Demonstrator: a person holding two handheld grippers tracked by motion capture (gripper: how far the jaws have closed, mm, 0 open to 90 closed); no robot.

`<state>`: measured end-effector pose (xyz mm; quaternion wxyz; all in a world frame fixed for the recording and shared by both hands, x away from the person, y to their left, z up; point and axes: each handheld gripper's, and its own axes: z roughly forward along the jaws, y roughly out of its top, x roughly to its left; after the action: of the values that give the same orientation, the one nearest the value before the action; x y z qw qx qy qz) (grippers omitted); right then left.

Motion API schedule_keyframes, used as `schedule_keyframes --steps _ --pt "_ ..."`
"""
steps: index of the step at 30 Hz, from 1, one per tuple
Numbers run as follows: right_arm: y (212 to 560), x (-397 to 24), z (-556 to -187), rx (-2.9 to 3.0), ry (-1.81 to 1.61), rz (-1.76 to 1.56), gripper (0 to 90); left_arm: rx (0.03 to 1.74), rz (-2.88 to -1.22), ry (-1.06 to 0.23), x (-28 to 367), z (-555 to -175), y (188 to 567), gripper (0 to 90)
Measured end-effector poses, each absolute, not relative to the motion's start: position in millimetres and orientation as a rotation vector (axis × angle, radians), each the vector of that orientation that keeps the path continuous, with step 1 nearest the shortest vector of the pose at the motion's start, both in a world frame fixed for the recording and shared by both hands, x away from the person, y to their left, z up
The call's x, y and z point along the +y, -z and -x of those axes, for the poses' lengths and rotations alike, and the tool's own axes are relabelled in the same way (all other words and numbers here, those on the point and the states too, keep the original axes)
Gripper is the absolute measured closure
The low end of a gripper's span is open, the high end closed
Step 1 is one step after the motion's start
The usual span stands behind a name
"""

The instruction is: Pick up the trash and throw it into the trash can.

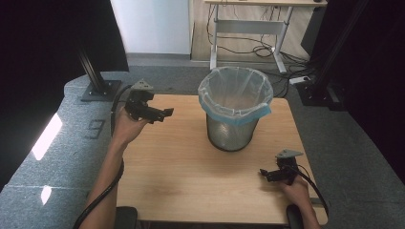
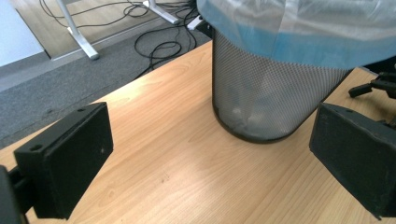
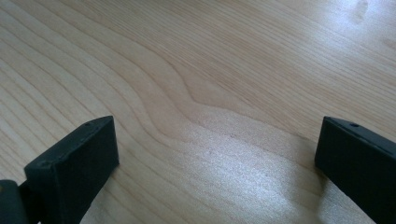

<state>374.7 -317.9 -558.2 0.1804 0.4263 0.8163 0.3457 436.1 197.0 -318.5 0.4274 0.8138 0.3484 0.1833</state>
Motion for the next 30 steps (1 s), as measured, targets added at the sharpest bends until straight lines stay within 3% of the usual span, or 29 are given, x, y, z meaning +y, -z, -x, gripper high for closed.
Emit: schedule_keyframes --steps 30 --pt "558.2 -317.5 -374.2 2.302 -0.978 -1.211 0.0 0.932 -1.977 -0.436 223.5 -413.3 416.8 0.0"
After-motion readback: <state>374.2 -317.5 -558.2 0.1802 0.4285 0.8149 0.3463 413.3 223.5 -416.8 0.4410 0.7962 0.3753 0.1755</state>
